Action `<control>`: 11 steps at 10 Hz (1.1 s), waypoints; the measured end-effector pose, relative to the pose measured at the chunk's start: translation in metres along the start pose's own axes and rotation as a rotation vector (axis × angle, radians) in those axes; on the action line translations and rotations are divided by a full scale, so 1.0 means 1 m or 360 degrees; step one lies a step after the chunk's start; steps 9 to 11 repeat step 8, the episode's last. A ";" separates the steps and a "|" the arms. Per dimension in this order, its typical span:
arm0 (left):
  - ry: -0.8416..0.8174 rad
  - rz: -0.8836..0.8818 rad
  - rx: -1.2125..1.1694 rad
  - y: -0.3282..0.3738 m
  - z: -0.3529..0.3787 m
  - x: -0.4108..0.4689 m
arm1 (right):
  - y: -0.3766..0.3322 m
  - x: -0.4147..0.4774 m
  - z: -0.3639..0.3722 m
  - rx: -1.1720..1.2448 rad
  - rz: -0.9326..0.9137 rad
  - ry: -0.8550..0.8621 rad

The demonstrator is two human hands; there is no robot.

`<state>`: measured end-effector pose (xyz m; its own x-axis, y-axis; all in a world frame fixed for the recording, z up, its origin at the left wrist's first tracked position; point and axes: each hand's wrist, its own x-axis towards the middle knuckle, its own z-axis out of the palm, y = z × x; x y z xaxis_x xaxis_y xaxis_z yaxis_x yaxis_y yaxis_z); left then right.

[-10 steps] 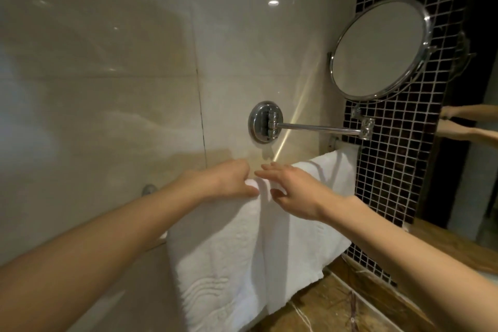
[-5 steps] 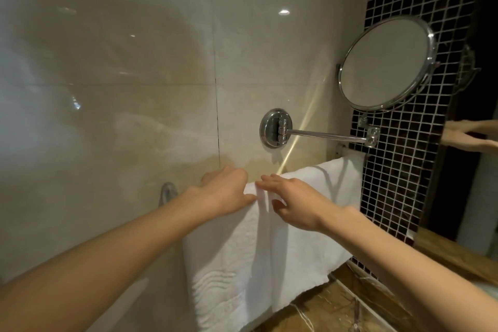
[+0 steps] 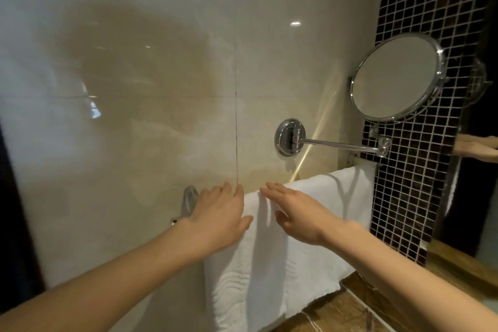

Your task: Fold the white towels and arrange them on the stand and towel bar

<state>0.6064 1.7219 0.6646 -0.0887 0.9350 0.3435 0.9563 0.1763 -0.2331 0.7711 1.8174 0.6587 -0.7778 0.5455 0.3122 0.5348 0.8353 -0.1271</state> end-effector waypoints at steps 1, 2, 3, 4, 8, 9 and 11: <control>-0.0064 -0.0022 0.0073 0.008 0.008 -0.019 | -0.010 0.000 0.004 -0.0007 -0.0025 -0.0014; -0.0038 0.0012 0.0121 0.009 0.010 -0.024 | -0.016 0.001 0.007 -0.0035 -0.0011 -0.0036; -0.0056 0.0015 0.0148 0.008 0.005 -0.025 | -0.019 0.001 0.009 -0.0035 0.0026 -0.0044; -0.0077 0.0031 0.0146 0.008 0.001 -0.027 | -0.021 -0.001 0.009 -0.0026 0.0034 -0.0053; 0.0543 -0.0125 -0.1136 0.018 -0.017 -0.013 | -0.020 -0.049 -0.025 0.0189 0.0393 0.0229; 0.0543 -0.0125 -0.1136 0.018 -0.017 -0.013 | -0.020 -0.049 -0.025 0.0189 0.0393 0.0229; 0.0543 -0.0125 -0.1136 0.018 -0.017 -0.013 | -0.020 -0.049 -0.025 0.0189 0.0393 0.0229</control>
